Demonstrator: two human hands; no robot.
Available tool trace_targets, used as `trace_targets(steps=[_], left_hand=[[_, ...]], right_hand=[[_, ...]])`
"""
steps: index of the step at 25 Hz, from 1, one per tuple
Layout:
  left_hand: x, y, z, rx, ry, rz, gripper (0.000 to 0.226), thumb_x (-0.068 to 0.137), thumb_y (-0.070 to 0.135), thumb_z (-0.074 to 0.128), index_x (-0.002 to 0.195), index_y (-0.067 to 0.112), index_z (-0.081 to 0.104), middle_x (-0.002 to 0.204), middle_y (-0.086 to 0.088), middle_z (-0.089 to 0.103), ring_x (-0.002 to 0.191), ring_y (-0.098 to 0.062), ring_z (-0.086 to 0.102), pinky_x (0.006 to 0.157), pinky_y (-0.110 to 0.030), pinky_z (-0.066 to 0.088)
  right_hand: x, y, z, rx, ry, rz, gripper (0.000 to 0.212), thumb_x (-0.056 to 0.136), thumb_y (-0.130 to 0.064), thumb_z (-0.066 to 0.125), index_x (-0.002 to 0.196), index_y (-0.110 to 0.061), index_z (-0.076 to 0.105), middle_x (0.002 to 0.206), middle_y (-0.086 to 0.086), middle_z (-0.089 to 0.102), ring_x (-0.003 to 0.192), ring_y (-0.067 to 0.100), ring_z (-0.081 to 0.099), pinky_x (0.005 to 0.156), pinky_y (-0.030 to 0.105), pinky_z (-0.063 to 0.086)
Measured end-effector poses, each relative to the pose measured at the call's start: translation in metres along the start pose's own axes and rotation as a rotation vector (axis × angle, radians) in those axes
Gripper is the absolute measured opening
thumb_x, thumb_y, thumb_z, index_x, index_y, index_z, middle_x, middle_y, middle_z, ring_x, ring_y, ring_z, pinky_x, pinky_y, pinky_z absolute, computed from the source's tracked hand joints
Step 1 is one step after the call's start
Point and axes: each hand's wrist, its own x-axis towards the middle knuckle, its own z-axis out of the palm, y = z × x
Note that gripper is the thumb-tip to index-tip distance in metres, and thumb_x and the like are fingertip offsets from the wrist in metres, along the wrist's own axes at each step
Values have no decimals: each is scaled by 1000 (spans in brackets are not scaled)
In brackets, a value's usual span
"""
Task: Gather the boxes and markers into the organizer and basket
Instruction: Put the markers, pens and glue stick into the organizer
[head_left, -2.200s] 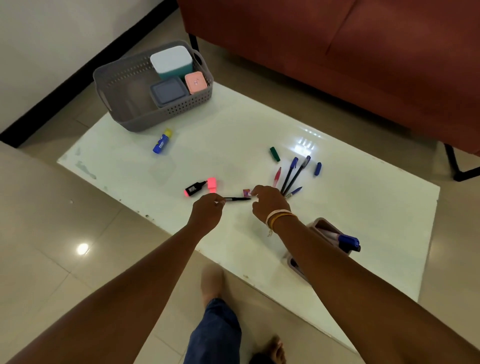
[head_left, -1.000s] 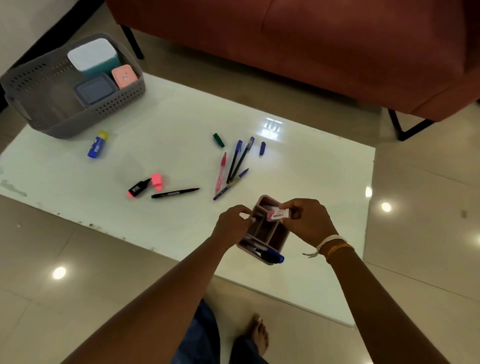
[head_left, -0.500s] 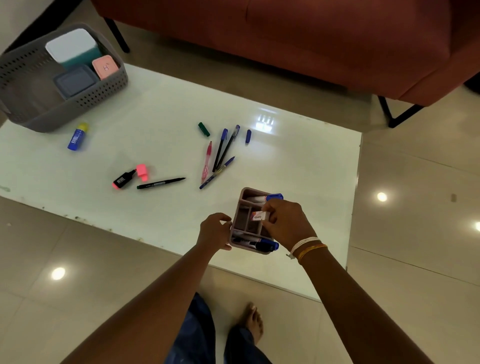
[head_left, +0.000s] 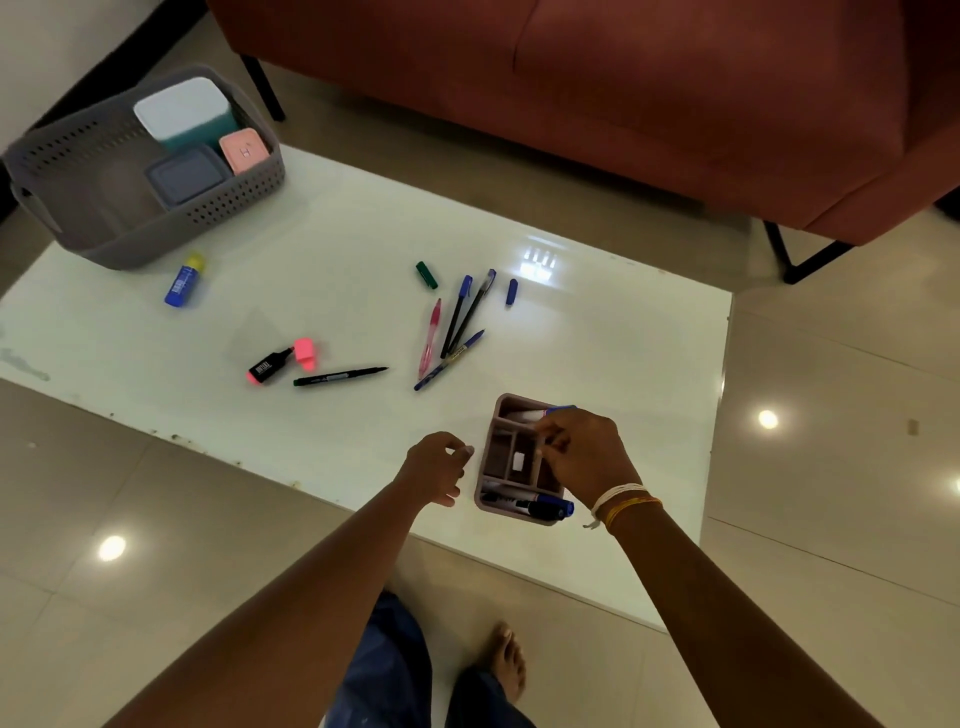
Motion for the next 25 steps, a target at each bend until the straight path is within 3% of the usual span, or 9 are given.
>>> trace_targets(steps=[3, 9, 14, 18, 21, 25], left_hand=[[0, 2, -27, -51, 33, 26, 22, 94, 33, 54, 102, 12, 55, 84, -11, 59, 58, -21, 54, 53, -25, 48], [13, -15, -100, -22, 170, 58, 16, 93, 30, 54, 97, 15, 57, 78, -6, 60, 57, -17, 53, 50, -24, 43], [29, -32, -168, -68, 288, 50, 9, 92, 25, 55, 93, 17, 58, 77, -7, 58, 56, -20, 50, 44, -23, 40], [46, -41, -220, -71, 362, 48, 8, 89, 22, 54, 86, 19, 61, 90, -12, 65, 72, -33, 61, 51, -29, 47], [56, -50, -252, -48, 425, 38, 12, 88, 20, 53, 78, 25, 59, 107, -16, 68, 103, -37, 63, 81, -42, 54], [70, -40, -293, 43, 624, 87, 17, 92, 15, 52, 104, 7, 61, 109, -13, 67, 102, -29, 62, 81, -30, 45]], right_hand=[[10, -22, 4, 2, 27, -74, 18, 81, -7, 67, 98, -12, 71, 101, 6, 70, 90, 21, 65, 89, 33, 54], [65, -112, 62, -69, -61, -233, 18, 86, -11, 58, 100, -14, 70, 103, 4, 69, 96, 21, 63, 91, 33, 52], [117, -176, 117, -150, -189, -249, 26, 88, -10, 54, 112, -13, 62, 114, 8, 62, 110, 24, 57, 95, 35, 48], [152, -224, 150, -194, -260, -240, 39, 91, -22, 56, 129, -15, 49, 127, 12, 50, 119, 30, 52, 98, 40, 46], [169, -250, 174, -208, -282, -223, 45, 92, -28, 55, 133, -14, 43, 130, 13, 47, 121, 31, 50, 98, 42, 46], [191, -275, 195, -203, -262, -212, 47, 93, -33, 52, 134, -13, 42, 131, 12, 46, 124, 30, 47, 100, 43, 44]])
